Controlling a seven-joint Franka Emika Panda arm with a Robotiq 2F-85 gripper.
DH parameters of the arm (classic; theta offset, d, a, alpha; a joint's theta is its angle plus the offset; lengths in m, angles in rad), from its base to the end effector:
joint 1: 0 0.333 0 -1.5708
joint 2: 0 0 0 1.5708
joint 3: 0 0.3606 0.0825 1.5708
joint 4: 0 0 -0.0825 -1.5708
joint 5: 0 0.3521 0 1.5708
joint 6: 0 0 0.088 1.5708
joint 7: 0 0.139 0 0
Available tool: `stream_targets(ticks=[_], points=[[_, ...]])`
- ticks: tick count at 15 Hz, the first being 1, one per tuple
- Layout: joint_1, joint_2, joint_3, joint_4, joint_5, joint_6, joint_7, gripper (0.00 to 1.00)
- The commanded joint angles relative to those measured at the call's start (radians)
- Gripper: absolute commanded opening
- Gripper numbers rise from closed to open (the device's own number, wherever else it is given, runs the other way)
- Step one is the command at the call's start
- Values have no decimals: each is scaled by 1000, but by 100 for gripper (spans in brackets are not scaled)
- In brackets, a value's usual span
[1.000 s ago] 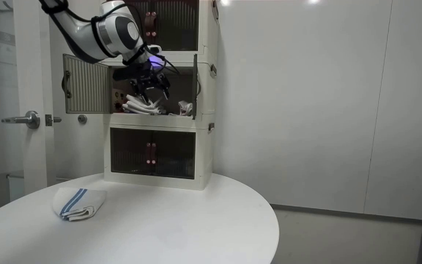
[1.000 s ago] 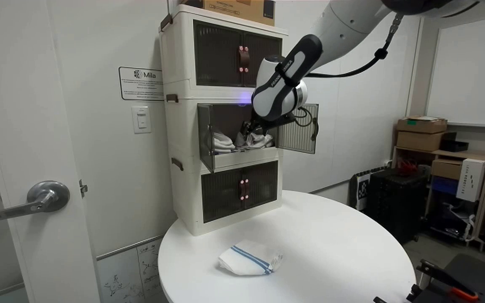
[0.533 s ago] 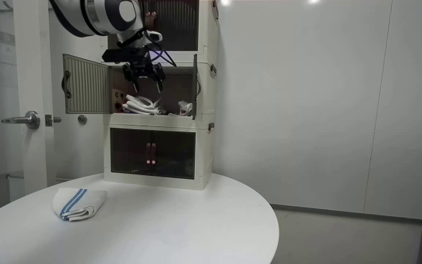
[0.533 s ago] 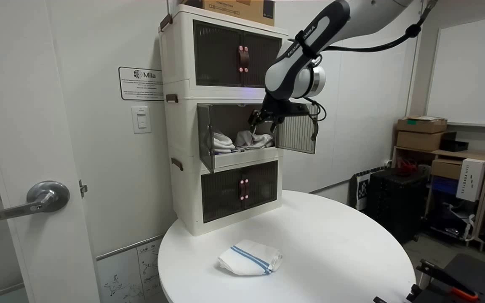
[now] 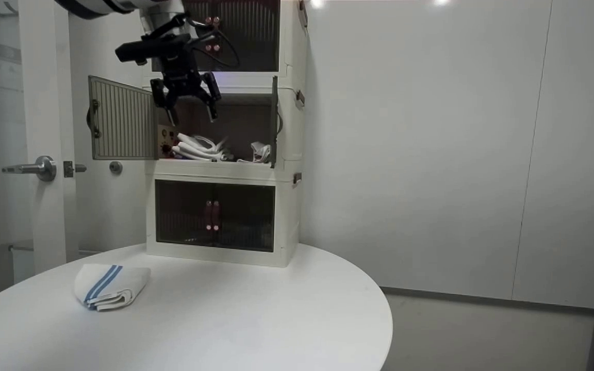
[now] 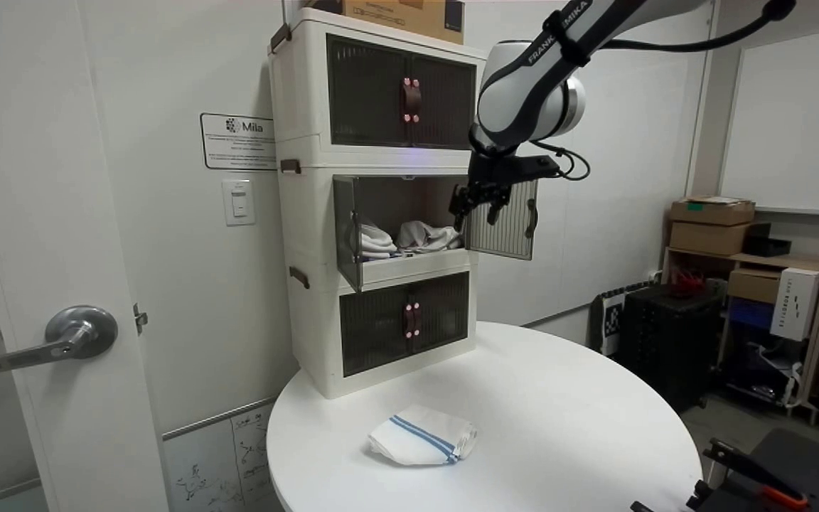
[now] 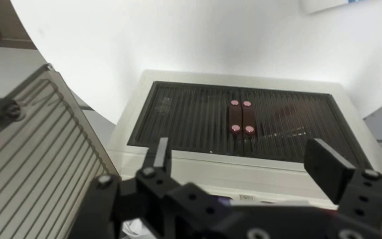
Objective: Put the towel in the middle cabinet
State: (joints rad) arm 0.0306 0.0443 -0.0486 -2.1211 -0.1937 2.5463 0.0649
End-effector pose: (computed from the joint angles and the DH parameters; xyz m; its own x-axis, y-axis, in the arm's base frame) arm 0.5696 -0.0109 0.4645 0.9263 0.0796 0.3684 0.0302 -0.9900 0.1380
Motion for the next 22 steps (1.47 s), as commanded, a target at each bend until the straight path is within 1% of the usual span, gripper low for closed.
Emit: stream_targets(ticks=[1, 4, 6, 10, 15, 16, 18, 22], points=[[6, -130, 33, -57, -106, -177, 38, 100], [6, -190, 70, -71, -105, -269, 34, 100], [6, -228, 89, -92, -90, -280, 38, 100], [-3, -311, 106, -171, -73, -215, 88, 100], [-19, -435, 144, -303, -98, -102, 210, 100], [-16, -360, 135, -225, -74, -151, 151, 100], [-17, -377, 142, -242, -73, -148, 157, 100], [-20, -368, 140, -240, -74, -148, 157, 100]])
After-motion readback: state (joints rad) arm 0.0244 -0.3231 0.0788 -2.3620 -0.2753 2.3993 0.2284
